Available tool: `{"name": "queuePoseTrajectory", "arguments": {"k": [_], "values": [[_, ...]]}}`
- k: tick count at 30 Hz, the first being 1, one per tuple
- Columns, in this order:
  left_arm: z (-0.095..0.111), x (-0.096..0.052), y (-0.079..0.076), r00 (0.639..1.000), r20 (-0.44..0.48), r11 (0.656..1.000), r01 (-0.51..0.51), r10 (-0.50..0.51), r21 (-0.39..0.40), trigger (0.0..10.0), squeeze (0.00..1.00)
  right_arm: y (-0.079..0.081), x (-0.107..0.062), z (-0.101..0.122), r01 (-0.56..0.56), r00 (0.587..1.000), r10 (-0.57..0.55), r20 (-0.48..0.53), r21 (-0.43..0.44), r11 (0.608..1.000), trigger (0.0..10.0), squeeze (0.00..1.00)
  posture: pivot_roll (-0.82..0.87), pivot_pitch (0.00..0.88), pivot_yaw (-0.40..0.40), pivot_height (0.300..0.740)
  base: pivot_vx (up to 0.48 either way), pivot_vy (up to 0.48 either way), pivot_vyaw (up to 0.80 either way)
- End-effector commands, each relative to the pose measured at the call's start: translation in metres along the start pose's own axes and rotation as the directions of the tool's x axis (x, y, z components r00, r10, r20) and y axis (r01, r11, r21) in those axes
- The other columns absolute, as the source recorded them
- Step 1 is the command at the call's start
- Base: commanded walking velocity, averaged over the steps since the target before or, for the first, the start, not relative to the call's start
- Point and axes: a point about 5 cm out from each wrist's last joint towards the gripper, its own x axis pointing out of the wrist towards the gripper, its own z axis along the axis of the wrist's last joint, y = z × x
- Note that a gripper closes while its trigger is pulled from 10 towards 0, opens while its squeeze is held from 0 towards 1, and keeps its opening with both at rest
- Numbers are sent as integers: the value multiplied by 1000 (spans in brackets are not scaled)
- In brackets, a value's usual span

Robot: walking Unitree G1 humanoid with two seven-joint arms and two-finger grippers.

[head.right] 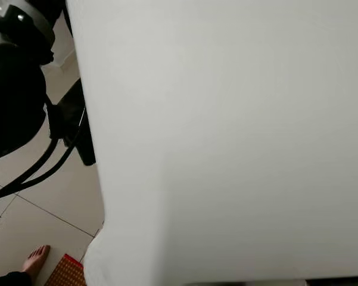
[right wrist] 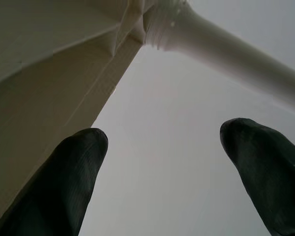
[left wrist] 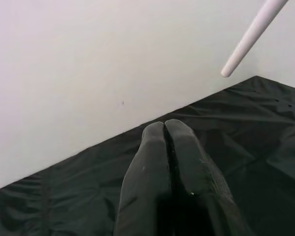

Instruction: Building children table

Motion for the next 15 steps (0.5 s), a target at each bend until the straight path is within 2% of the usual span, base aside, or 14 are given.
{"name": "queuePoseTrajectory", "arguments": {"k": [1, 4, 5, 9, 11, 13, 14, 15], "values": [[-8, -5, 13, 988, -12, 988, -153, 153, 4, 10000, 0, -4, -7, -6, 15, 1000, -15, -21, -29, 999, 10000, 0, 115, 120, 171, 740, 0, 0, 0], [-13, -5, 14, 988, -22, 988, -155, 155, 9, 10000, 0, -6, -10, -7, 19, 999, -21, -28, -37, 999, 10000, 0, 115, 120, 171, 740, 0, 0, 0], [-29, -5, 12, 990, -62, 992, -128, 129, 13, 10000, 0, -11, -16, -11, 28, 998, -32, -53, -57, 998, 10000, 0, 114, 128, 168, 740, 0, 0, 0], [-44, -6, 12, 990, -96, 994, -107, 106, -5, 10000, 0, -13, -25, -18, 16, 996, -24, -89, -92, 996, 10000, 0, 113, 129, 164, 740, 0, 0, 0], [-63, -9, 11, 988, -143, 998, -64, 59, -28, 10000, 0, -18, -39, -26, 6, 989, -23, -144, -117, 993, 10000, 0, 114, 139, 153, 740, 0, 0, 0], [-63, -9, 11, 988, -143, 998, -64, 59, -28, 10000, 0, -18, -39, -26, 6, 989, -23, -144, -117, 993, 10000, 0, 114, 139, 153, 740, 0, 0, 0], [-73, -12, 10, 986, -163, 999, -30, 25, -28, 10000, 0, -20, -47, -29, 3, 985, -24, -168, -127, 992, 10000, 0, 116, 140, 144, 740, 0, 0, 0], [-92, -19, 9, 980, -196, 998, 31, -42, -56, 10000, 0, -23, -62, -32, -1, 979, -28, -204, -144, 990, 10000, 0, 119, 145, 136, 740, 0, 0, 0]]}}
